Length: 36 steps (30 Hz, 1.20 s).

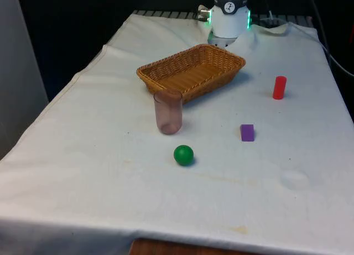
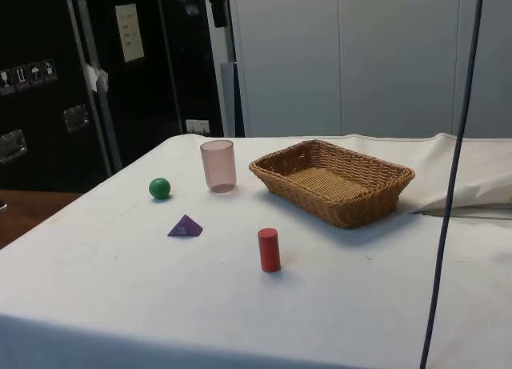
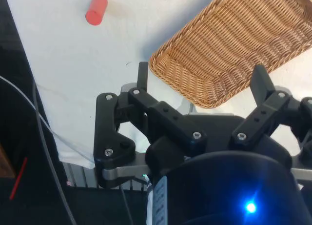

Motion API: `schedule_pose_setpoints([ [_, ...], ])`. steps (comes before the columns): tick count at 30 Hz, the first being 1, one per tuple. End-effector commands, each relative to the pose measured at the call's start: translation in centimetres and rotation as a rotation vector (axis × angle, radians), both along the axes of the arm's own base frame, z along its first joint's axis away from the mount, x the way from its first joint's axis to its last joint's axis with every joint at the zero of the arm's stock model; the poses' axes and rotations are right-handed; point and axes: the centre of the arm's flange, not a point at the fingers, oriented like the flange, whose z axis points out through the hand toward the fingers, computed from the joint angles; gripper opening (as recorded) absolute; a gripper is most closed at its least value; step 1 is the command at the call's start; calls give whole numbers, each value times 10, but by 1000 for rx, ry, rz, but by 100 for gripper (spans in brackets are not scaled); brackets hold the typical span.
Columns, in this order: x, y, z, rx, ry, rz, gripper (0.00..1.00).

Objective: Pick up the triangular block and place it into the basket.

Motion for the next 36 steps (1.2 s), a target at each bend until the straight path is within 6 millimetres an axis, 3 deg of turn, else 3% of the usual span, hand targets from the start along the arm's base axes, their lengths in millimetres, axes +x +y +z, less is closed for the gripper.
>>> schedule_pose_setpoints([
  [1, 2, 3, -1, -3, 8, 0, 100],
  [7, 5, 2, -3, -4, 2, 2, 100],
  [18, 33, 21, -24, -12, -4, 1, 100],
  [29, 29, 37, -36, -1, -51, -5, 100],
  [36, 19, 46, -59, 2, -63, -5, 100],
])
